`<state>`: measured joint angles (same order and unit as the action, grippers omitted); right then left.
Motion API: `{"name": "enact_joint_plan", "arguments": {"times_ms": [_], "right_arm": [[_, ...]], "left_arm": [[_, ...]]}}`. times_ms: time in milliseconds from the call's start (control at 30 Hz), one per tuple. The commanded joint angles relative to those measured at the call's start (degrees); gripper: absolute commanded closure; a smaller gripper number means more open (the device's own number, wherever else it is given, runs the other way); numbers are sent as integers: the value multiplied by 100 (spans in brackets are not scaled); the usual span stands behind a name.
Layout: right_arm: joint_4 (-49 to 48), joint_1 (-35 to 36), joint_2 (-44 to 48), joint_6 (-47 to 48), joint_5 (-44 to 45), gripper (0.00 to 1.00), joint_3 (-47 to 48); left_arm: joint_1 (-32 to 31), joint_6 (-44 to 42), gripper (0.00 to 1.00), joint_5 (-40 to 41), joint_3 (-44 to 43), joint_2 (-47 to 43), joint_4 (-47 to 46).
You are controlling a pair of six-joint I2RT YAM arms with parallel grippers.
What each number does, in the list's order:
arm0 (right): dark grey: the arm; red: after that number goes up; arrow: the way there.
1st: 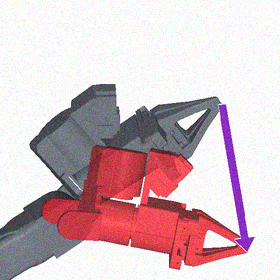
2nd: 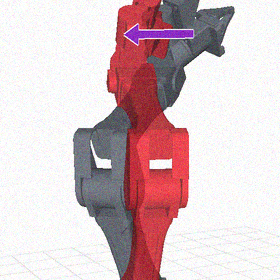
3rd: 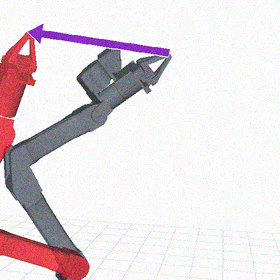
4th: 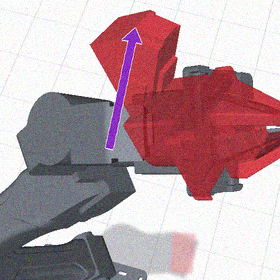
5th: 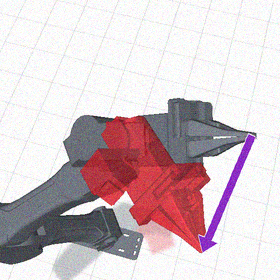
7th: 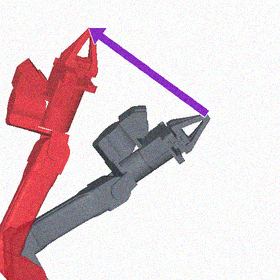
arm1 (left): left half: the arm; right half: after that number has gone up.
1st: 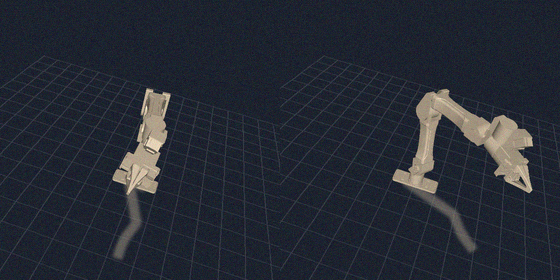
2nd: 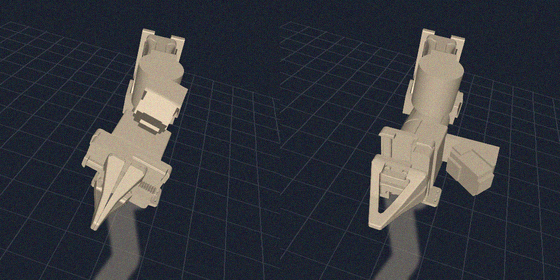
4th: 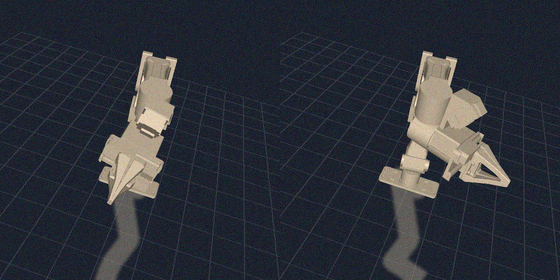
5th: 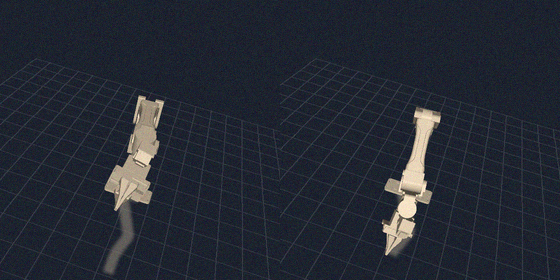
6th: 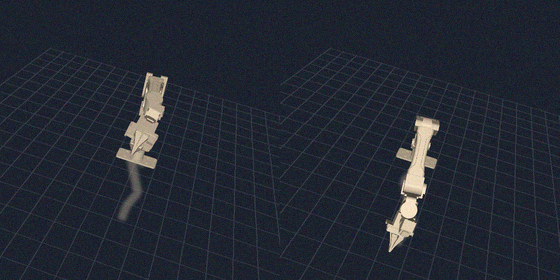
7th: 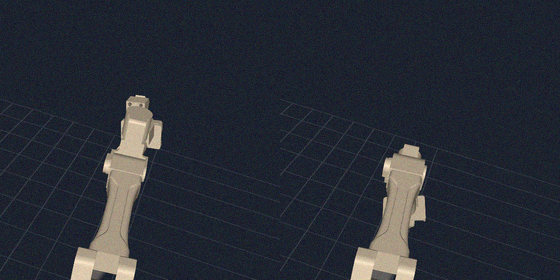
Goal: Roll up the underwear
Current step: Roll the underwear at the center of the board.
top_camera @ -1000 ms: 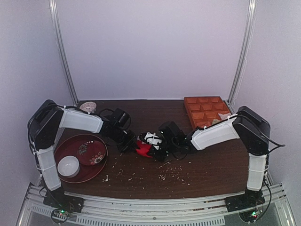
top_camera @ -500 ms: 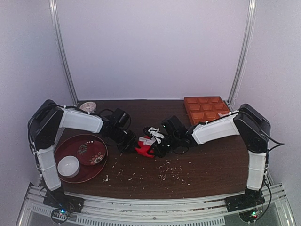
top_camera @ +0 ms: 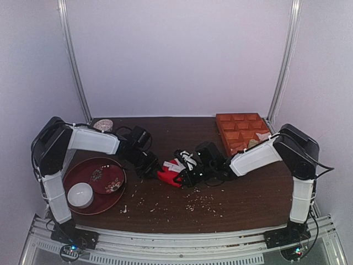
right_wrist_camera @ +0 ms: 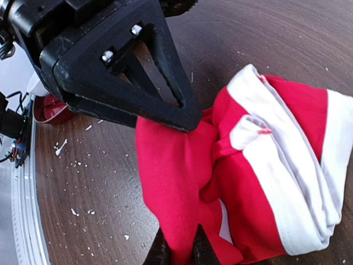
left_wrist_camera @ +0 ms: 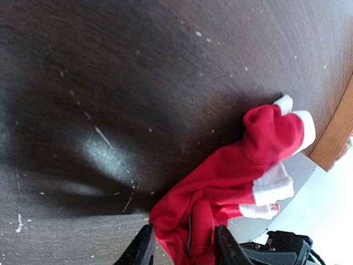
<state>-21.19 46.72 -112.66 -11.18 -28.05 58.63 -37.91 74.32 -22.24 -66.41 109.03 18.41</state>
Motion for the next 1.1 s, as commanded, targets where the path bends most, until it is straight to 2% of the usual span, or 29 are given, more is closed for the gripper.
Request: {"name": "enact_joint_plan", "arguments": {"times_ms": [0, 267, 767, 900, 1067], "right_arm": [[-584, -72, 177, -651, 265, 100, -505], [-1265, -145, 50, -1330, 201, 100, -605], [-1917, -823, -789, -3141, -1041, 100, -16], [-2177, -993, -1163, -3818, -1434, 100, 183], [-1813, -1016, -1168, -3716, -1554, 100, 347]], "left_arm": [[82, -135, 65, 255, -156, -172, 234], [119, -318, 64, 184, -233, -207, 212], [149, -287, 63, 158, -227, -229, 173], [154, -302, 60, 190, -240, -245, 178], [230, -436, 53, 352, -306, -321, 345]]}}
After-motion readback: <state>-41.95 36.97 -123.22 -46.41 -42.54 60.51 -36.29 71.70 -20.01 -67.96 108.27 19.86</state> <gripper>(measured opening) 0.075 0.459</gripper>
